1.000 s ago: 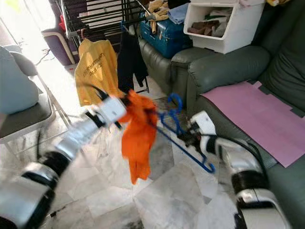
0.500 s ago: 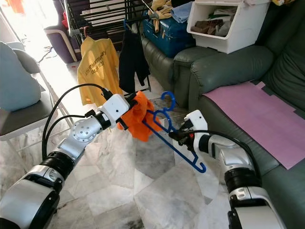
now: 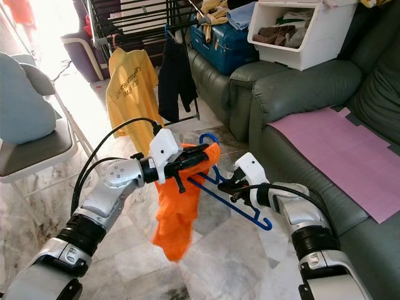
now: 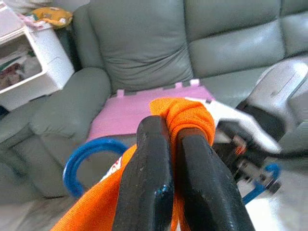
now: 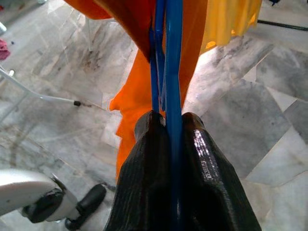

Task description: Hang hanger

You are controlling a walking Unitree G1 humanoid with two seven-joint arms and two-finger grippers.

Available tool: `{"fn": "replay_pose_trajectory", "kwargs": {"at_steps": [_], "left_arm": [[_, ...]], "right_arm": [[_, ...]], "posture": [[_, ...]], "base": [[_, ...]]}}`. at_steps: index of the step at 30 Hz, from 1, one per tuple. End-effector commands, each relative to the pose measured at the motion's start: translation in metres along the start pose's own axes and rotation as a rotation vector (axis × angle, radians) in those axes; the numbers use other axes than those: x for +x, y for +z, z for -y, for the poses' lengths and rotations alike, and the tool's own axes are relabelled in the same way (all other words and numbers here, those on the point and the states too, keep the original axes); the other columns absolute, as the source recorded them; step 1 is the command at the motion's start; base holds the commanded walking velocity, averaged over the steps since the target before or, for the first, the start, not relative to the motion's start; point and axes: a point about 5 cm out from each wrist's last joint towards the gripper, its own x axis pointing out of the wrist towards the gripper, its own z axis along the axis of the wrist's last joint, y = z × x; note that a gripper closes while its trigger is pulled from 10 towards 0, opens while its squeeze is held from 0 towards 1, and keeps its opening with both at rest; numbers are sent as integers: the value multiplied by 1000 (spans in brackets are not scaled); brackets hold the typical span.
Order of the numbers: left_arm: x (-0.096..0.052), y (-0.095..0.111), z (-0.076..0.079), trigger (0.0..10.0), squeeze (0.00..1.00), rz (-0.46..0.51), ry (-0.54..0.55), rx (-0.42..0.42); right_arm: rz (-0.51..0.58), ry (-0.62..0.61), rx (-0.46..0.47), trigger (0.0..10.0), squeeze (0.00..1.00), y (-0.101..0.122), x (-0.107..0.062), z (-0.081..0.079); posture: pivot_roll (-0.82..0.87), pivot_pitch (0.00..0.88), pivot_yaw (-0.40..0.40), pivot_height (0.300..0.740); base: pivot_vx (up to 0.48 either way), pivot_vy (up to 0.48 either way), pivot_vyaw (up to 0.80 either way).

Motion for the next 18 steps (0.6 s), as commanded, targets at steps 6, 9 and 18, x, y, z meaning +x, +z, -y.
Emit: {"fn": "replay_pose_trajectory", "kwargs": {"at_steps": [6,9,18], "left_arm": [[-13,16,-46,10000,0,32,330,-20],[-27,13,-66,10000,0,-4,492,-5],[-66,4,-94,10000,0,-87,720,71]], "right_arm": [[3,64,-38,10000,0,-4,0,-10],[-12,29,-19,10000,0,-9,-6,-5],[-98,-100,78,10000,0,-31,-37,21]], "posture": [[-180,0,74,740],[-180,0,74,740],[-191,0,74,740]], "base": [[0,0,0],[0,0,0],[0,0,0]]}}
